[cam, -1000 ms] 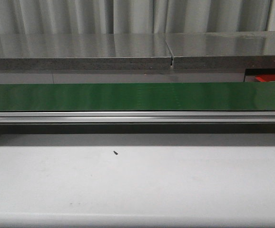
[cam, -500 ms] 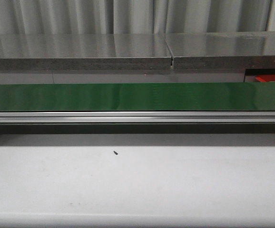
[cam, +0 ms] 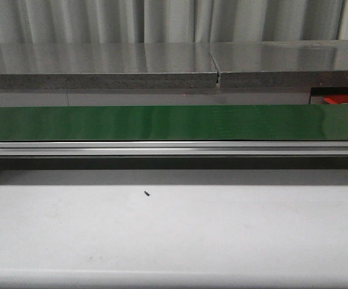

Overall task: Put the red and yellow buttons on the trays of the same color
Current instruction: 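Grasp the red button with the left gripper and set it on the belt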

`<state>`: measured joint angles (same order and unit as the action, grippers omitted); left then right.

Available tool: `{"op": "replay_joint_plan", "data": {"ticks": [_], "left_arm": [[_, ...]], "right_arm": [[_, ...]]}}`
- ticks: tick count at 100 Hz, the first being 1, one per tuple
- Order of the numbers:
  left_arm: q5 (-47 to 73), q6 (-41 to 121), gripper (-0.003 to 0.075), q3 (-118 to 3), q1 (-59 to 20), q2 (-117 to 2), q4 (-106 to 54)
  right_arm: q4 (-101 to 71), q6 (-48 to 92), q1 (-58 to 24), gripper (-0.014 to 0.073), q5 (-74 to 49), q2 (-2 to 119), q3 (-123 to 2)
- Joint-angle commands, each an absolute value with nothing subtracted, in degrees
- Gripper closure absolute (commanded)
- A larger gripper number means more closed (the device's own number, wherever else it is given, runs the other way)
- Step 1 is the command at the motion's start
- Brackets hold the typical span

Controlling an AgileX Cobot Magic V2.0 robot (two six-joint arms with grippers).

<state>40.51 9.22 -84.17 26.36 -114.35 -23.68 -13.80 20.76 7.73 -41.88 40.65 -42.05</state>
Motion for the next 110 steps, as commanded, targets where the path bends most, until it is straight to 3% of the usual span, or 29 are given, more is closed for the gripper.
{"op": "replay_joint_plan", "data": {"ticks": [1, 37, 85, 110], "left_arm": [[39.57, 9.52, 0.0739, -86.25, 26.50, -106.79, -25.34], [41.47, 13.95, 0.0739, -86.25, 19.74, -96.28, -25.55], [38.36, 15.40, 0.0739, -84.08, 10.14, -99.48, -25.31], [38.33, 15.40, 0.0738, -84.08, 8.94, -103.42, -24.76]], "right_arm": [[-14.36, 21.20, 7.72, 0.0710, -38.72, 40.43, -43.61], [-14.36, 21.20, 7.72, 0.0710, -38.72, 40.43, -43.61], [-14.36, 21.20, 7.72, 0.0710, -38.72, 40.43, -43.61], [-14.36, 21.20, 7.72, 0.0710, -38.77, 40.43, -43.61]]}}
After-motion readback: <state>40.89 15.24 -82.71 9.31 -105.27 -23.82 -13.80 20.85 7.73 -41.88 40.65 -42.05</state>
